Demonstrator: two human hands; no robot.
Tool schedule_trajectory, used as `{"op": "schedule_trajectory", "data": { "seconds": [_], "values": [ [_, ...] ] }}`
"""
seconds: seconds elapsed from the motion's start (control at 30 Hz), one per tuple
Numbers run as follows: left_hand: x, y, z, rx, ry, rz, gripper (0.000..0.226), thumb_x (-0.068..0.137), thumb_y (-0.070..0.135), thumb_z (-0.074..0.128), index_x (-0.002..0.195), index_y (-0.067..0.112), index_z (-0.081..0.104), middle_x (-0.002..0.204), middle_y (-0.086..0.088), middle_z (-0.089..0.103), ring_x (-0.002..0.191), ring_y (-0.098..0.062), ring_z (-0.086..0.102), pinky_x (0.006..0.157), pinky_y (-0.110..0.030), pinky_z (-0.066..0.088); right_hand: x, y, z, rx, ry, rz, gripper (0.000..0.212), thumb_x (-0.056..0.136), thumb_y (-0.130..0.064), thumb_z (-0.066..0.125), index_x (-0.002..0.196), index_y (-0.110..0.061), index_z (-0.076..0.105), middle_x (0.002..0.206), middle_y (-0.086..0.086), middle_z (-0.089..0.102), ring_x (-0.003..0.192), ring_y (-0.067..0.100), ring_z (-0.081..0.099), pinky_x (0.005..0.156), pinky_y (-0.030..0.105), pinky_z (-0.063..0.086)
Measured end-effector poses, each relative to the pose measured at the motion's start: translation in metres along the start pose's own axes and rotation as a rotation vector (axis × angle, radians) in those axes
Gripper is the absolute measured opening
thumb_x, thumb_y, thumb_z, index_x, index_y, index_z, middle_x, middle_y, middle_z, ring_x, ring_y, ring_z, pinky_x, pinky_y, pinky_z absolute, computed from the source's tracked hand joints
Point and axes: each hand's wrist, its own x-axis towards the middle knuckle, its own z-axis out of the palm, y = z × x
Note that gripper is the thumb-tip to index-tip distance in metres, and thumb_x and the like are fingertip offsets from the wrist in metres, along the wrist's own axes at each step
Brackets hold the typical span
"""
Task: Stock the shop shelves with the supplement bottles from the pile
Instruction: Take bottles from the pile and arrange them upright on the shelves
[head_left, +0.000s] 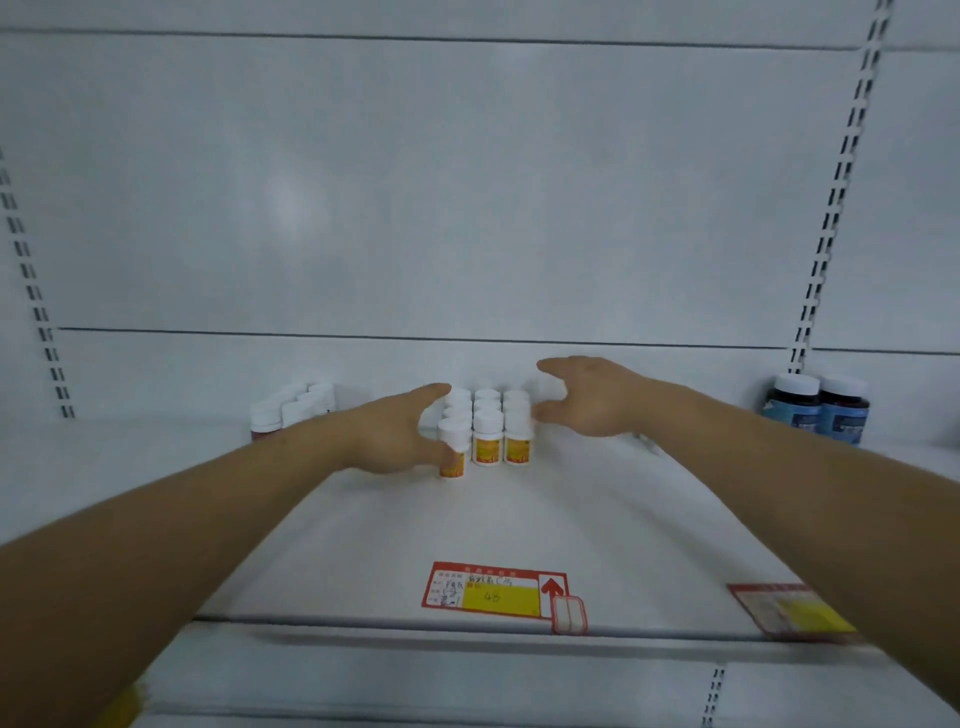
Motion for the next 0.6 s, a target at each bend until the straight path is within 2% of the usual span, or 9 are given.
{"op": "schedule_trajectory", "data": {
  "seconds": [0.1, 0.17, 0.3, 0.37, 0.43, 0.6],
  "values": [
    [-0.006, 0.013, -0.007, 0.098, 0.067, 0.047, 0.086, 0.085, 0.047, 0.062, 0.15, 0.03, 0.01, 0.158, 0.008, 0.014, 0.142, -0.015, 0.021, 0.112, -0.028, 0.02, -0.005, 0.014, -0.01, -0.023, 0.023, 0.029, 0.073, 0.094, -0.05, 0.049, 0.153, -0.019, 0.019, 0.159, 0.001, 0.018, 0.146, 0.018, 0.017, 0.114, 0.027, 0.016],
    [-0.008, 0.027, -0.006, 0.119, 0.082, 0.088, 0.083, 0.086, 0.047, 0.061, 0.15, 0.029, 0.012, 0.157, 0.008, 0.016, 0.142, -0.015, 0.023, 0.111, -0.028, 0.021, -0.012, 0.024, -0.015, -0.028, 0.037, 0.045, 0.071, 0.094, -0.049, 0.049, 0.152, -0.02, 0.02, 0.159, -0.001, 0.019, 0.145, 0.018, 0.018, 0.113, 0.026, 0.016],
    [-0.011, 0.064, 0.008, 0.052, 0.068, 0.187, 0.062, 0.085, 0.041, 0.063, 0.138, 0.033, 0.033, 0.142, 0.008, 0.039, 0.123, -0.015, 0.043, 0.089, -0.016, 0.035, -0.04, 0.047, -0.026, -0.035, 0.071, 0.13, 0.07, 0.095, -0.048, 0.048, 0.152, -0.021, 0.02, 0.16, 0.001, 0.017, 0.146, 0.019, 0.017, 0.114, 0.027, 0.016],
    [-0.011, 0.081, 0.017, 0.052, 0.042, 0.234, 0.071, 0.087, 0.043, 0.061, 0.146, 0.033, 0.025, 0.152, 0.008, 0.028, 0.133, -0.018, 0.036, 0.099, -0.024, 0.033, -0.058, 0.061, -0.031, -0.025, 0.085, 0.178, 0.07, 0.095, -0.047, 0.048, 0.152, -0.019, 0.02, 0.16, 0.002, 0.016, 0.146, 0.019, 0.016, 0.114, 0.027, 0.015],
    [-0.01, 0.094, 0.026, 0.051, 0.014, 0.277, 0.076, 0.089, 0.043, 0.059, 0.15, 0.031, 0.016, 0.157, 0.008, 0.017, 0.141, -0.017, 0.024, 0.108, -0.028, 0.024, -0.076, 0.074, -0.033, -0.02, 0.092, 0.23, 0.07, 0.095, -0.045, 0.049, 0.152, -0.017, 0.02, 0.159, 0.002, 0.017, 0.146, 0.019, 0.016, 0.113, 0.027, 0.015],
    [-0.006, 0.119, 0.052, 0.027, -0.067, 0.294, 0.076, 0.09, 0.044, 0.057, 0.15, 0.028, 0.014, 0.157, 0.006, 0.017, 0.141, -0.017, 0.025, 0.111, -0.028, 0.023, -0.106, 0.102, -0.027, -0.038, 0.065, 0.315, 0.071, 0.095, -0.047, 0.049, 0.152, -0.019, 0.018, 0.159, 0.004, 0.018, 0.145, 0.022, 0.018, 0.113, 0.031, 0.019]
  ]
}}
